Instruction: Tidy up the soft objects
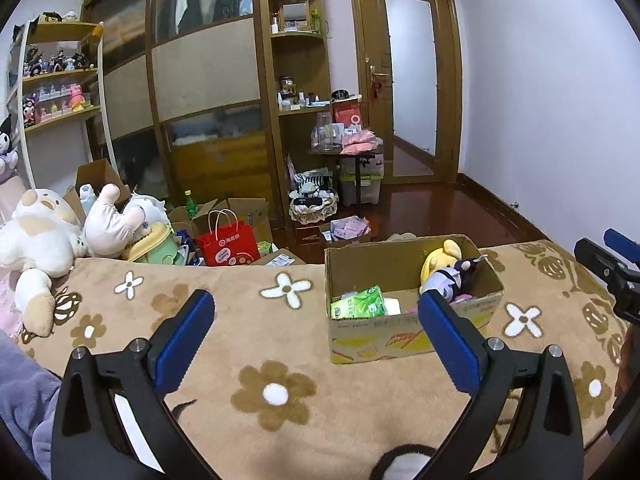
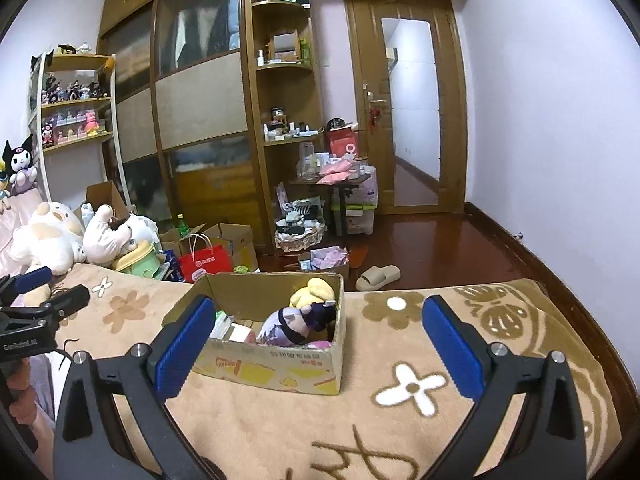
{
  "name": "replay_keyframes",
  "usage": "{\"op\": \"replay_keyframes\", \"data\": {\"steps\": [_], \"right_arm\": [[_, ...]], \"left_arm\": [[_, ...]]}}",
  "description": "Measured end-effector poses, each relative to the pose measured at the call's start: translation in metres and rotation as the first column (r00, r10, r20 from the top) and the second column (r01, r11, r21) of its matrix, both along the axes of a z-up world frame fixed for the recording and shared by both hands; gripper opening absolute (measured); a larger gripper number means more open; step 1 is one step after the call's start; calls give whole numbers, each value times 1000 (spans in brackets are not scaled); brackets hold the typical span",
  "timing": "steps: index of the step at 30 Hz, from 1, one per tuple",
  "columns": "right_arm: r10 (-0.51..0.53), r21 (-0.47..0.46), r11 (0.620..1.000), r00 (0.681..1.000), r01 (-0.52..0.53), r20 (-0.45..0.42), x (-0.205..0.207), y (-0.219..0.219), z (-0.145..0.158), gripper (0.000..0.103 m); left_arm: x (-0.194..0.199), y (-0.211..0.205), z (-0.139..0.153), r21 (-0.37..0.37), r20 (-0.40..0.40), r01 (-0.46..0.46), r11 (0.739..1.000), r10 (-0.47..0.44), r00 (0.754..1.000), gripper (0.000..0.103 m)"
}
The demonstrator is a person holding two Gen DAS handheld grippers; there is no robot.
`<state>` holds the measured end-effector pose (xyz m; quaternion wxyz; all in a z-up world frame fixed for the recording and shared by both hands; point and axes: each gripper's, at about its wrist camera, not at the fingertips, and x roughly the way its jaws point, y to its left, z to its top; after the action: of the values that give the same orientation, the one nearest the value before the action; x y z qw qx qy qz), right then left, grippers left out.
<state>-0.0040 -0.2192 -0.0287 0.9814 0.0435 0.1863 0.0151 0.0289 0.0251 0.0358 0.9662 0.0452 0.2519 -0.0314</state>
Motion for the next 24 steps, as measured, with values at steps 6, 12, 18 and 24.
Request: {"op": "replay_keyframes", "data": {"steps": [6,12,18,24], "right_arm": [[-19,16,1000,1000,19,1,-13,-5,-1,103],[-31,2,1000,999,31,-7,-23,-5,-6,103],[-36,-1,999,999,36,-24,-24,-7,-12,103],[-61,-11,998,998,61,-12,-23,-9,-19,103]], "left_arm": [[-13,4,-3,-7,-4,-14,1000,14,1000,101],[-17,4,-6,0,5,-20,1000,20,1000,101],[-15,3,-14,-14,7,-17,1000,17,1000,101],[-8,0,-21,-10,-4,-14,1000,14,1000,101]]}}
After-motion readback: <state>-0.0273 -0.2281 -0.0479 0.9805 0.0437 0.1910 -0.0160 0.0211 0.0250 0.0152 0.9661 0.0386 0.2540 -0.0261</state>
